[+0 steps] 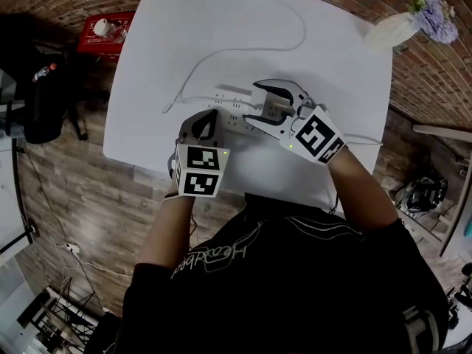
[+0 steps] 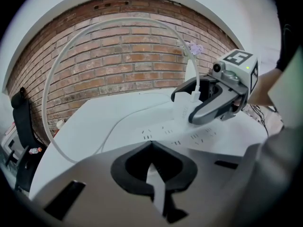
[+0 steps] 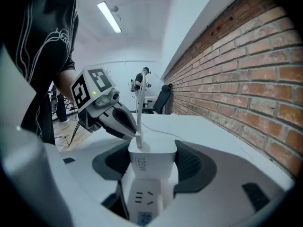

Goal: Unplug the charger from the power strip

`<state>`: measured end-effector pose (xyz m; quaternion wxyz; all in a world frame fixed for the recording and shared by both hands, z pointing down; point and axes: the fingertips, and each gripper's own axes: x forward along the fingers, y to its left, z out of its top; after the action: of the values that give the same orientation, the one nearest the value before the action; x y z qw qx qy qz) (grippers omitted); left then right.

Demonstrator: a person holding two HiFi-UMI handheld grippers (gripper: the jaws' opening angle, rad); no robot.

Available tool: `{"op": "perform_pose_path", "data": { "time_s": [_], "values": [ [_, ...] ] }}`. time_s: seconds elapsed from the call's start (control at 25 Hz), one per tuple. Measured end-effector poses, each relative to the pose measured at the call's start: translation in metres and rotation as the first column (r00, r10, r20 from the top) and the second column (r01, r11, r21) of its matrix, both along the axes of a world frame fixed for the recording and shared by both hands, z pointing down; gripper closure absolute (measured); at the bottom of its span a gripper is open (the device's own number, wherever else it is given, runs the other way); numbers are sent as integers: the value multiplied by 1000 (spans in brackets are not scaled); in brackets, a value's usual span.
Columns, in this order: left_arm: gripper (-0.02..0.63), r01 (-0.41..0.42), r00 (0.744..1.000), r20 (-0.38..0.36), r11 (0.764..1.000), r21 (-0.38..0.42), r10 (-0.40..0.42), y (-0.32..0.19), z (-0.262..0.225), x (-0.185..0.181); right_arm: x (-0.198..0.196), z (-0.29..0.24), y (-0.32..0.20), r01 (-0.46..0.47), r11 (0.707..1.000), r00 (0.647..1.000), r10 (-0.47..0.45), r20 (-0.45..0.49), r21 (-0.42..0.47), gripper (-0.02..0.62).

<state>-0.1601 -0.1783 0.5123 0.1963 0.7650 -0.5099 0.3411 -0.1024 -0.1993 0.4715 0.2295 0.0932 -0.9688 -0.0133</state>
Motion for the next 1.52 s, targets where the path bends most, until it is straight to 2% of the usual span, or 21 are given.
{"op": "perform_pose_path", "data": {
  "time_s": [0.12,0.2,0.44,0.72,0.8,0.92,1.0,1.2,1.32,1.4,1.52],
  "values": [
    [604,-12,1000,4,1000,6,12,-1,-1,-2,-1,2,-4,-23,997,1000,24,9,-76,344],
    [604,-7,1000,8,1000,0,7,1,-1,-4,-3,2,-4,-22,995,1000,22,8,-94,344],
    [604,-4,1000,12,1000,17,4,0,-2,1,0,-2,3,7,999,1000,-6,-27,37,344],
    [604,-20,1000,6,1000,9,20,-1,-1,2,5,2,-4,-53,994,999,54,7,-99,344],
    [604,-19,1000,8,1000,8,19,-2,-1,3,5,1,-3,-50,995,999,51,2,-87,344],
    [604,-19,1000,9,1000,8,19,-3,-1,4,4,-2,0,-29,1000,999,29,-18,-4,344],
    [604,-19,1000,7,1000,7,19,-4,-2,5,4,-3,1,-29,999,999,29,-23,14,344],
    [604,-18,999,33,1000,15,17,-4,-2,6,9,1,-4,-73,992,997,73,0,-100,344],
    [604,-17,999,43,1000,14,16,-4,-1,7,10,1,-4,-76,991,997,76,-5,-114,344],
    [604,-14,999,44,1000,15,13,-4,-1,6,9,0,-4,-70,993,998,69,-10,-100,344],
    [604,-7,999,37,1000,17,6,-5,-2,6,6,-3,0,-44,999,998,43,-35,-14,344]
  ]
}}
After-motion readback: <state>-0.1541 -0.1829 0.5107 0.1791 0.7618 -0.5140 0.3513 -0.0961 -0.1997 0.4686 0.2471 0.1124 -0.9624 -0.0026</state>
